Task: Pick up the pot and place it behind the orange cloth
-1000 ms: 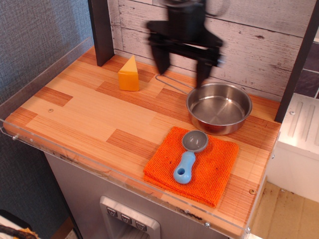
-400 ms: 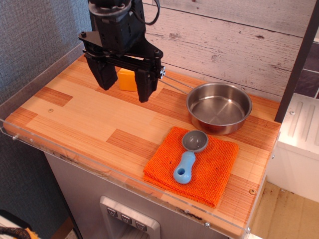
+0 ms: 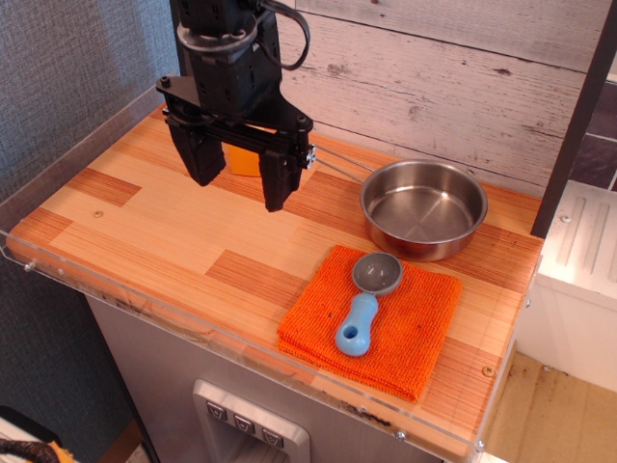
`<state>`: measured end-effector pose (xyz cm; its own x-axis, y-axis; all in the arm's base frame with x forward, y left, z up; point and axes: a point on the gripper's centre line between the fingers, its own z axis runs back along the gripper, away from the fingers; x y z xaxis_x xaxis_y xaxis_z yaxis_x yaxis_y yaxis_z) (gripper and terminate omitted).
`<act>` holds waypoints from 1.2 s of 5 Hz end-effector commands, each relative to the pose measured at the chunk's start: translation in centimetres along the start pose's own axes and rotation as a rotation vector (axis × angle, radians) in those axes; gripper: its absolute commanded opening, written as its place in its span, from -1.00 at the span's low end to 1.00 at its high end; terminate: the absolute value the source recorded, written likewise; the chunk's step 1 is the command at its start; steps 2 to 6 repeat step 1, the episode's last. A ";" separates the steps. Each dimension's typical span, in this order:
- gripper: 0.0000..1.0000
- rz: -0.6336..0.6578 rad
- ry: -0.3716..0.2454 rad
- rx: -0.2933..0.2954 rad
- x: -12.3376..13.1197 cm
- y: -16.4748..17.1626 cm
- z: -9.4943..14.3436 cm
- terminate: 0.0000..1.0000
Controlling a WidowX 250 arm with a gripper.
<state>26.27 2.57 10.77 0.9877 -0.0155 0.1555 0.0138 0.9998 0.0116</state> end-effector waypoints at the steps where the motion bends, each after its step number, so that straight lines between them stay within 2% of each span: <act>1: 1.00 -0.006 -0.020 0.005 0.3 -0.1 0.6 1.00; 6: 1.00 -0.006 -0.020 0.005 0.3 -0.1 0.6 1.00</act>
